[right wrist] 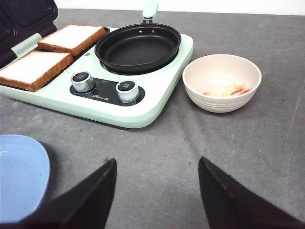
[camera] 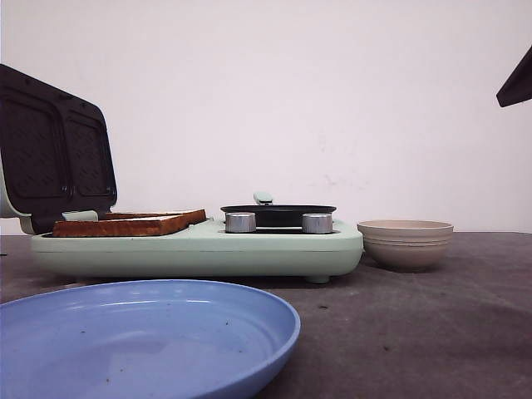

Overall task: Make breakfast with bread and shrimp
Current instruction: 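Grasp the grey handle of the press lid with the left gripper, then swing the press lid down over the bread with the left gripper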

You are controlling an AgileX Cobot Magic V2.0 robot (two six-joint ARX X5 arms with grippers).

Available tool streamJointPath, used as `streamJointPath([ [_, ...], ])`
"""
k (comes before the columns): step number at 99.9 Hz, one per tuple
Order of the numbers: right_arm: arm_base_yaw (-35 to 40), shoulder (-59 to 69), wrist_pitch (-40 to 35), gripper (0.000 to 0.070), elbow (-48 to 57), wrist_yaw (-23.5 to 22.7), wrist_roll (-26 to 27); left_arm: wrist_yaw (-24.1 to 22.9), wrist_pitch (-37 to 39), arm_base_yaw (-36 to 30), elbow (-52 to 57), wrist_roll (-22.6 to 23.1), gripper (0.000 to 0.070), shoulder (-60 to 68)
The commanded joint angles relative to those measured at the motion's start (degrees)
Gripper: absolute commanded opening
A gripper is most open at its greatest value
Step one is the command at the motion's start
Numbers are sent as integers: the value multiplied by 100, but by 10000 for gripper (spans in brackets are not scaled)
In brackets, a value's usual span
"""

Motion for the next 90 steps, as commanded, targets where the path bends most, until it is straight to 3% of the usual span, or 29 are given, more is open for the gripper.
streamJointPath([
  [1, 35, 13, 74, 328, 20, 2, 83, 11, 68, 11, 94, 46, 60, 87],
  [7, 35, 13, 74, 328, 20, 2, 83, 11, 72, 11, 94, 74, 3, 87],
  [35, 35, 13, 74, 328, 20, 2, 83, 17, 72, 11, 94, 247, 4, 87],
  [90, 35, 13, 72, 328, 20, 2, 83, 31, -409, -538, 94, 1331, 4, 87],
])
